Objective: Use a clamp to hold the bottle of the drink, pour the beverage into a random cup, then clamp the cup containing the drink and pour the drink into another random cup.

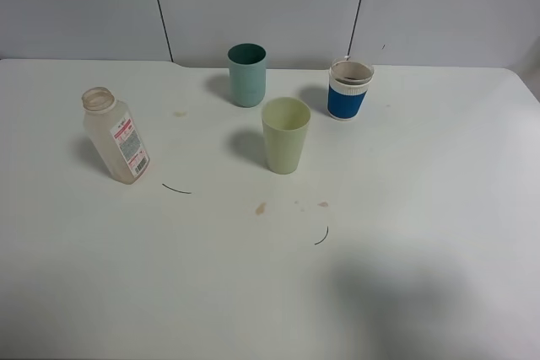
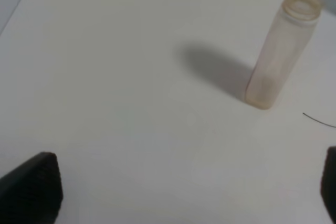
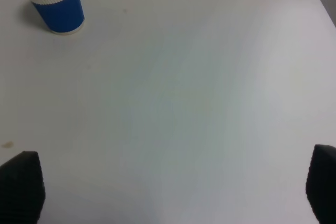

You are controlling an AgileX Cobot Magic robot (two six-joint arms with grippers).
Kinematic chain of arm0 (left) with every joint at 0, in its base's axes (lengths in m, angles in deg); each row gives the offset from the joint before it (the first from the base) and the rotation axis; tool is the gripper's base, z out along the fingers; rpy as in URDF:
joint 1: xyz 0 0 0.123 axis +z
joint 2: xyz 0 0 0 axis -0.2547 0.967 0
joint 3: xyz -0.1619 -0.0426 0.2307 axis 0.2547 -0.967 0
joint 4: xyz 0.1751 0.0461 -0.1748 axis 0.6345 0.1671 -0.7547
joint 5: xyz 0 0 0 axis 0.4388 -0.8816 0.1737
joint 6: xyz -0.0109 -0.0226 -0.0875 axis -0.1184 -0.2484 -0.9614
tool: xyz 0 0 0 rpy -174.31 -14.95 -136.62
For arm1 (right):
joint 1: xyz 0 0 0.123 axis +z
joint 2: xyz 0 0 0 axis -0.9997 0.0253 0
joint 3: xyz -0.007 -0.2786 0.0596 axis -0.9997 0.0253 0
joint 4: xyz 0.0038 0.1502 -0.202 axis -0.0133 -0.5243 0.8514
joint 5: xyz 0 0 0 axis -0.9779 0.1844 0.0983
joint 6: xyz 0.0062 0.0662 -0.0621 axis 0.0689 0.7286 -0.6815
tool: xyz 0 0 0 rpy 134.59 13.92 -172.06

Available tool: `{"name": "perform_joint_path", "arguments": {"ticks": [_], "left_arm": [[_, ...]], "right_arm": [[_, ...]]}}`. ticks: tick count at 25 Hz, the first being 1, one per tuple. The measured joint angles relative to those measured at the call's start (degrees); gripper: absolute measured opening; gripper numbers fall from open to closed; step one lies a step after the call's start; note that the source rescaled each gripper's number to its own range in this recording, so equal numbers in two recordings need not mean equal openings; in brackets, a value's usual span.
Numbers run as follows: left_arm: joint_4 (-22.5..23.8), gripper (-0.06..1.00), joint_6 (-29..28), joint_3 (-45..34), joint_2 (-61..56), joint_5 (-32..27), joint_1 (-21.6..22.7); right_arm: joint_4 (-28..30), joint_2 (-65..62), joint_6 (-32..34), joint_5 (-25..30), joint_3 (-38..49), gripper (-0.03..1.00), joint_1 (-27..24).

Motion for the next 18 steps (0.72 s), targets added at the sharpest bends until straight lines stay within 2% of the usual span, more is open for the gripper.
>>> {"name": "perform_joint_path", "arguments": {"ticks": [18], "left_arm": [[0.00, 1.00, 0.00, 0.00, 0.00, 0.00, 0.00]], "right_arm": [[0.01, 0.00, 0.06, 0.00, 0.00, 1.00, 0.00]]}}
